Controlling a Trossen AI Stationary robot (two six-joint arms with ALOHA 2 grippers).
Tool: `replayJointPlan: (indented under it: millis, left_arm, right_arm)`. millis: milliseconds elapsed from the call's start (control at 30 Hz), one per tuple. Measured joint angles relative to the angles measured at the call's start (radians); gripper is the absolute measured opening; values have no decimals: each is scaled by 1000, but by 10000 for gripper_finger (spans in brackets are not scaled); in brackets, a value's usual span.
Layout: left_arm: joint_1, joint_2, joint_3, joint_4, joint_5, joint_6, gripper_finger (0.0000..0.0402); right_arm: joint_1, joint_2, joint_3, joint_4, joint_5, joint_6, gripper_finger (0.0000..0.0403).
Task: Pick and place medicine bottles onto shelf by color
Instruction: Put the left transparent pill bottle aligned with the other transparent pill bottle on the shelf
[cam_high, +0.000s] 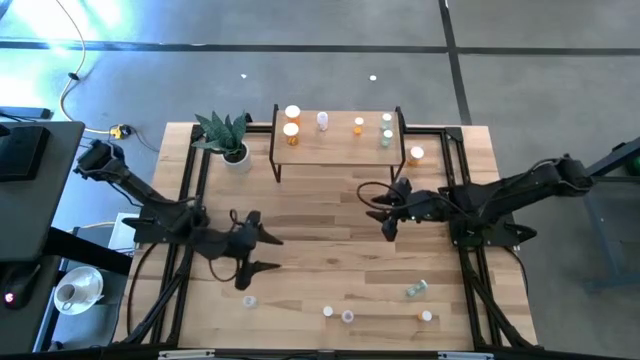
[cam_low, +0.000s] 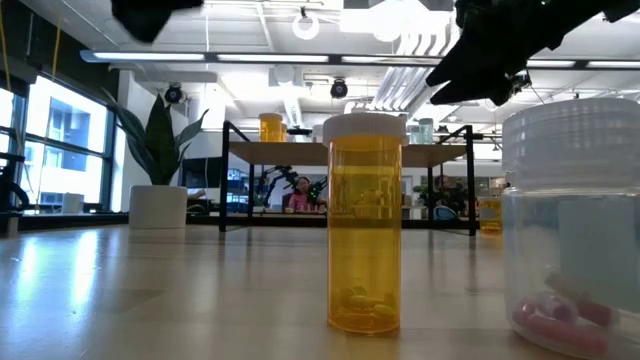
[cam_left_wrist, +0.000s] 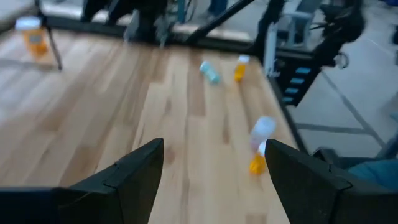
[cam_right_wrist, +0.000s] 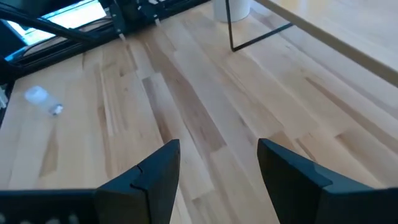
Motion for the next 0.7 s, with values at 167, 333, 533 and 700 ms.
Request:
replayJointPlan:
  millis: [167,333,533,700]
  left_arm:
    - [-59,0,128,-112,-3,134,268]
    - [-121,0,269,-421,-84,69,268]
    - [-201,0,293,-625,-106,-117,268]
    - [-262,35,257,-669,-90,-273,268]
  right_arm:
    - [24,0,0,-1,53,-4,206]
    - [43,0,0,-1,79,-7,206]
    - [46,0,0,-1,81,-33,206]
    - [46,0,0,-1,81,-33,206]
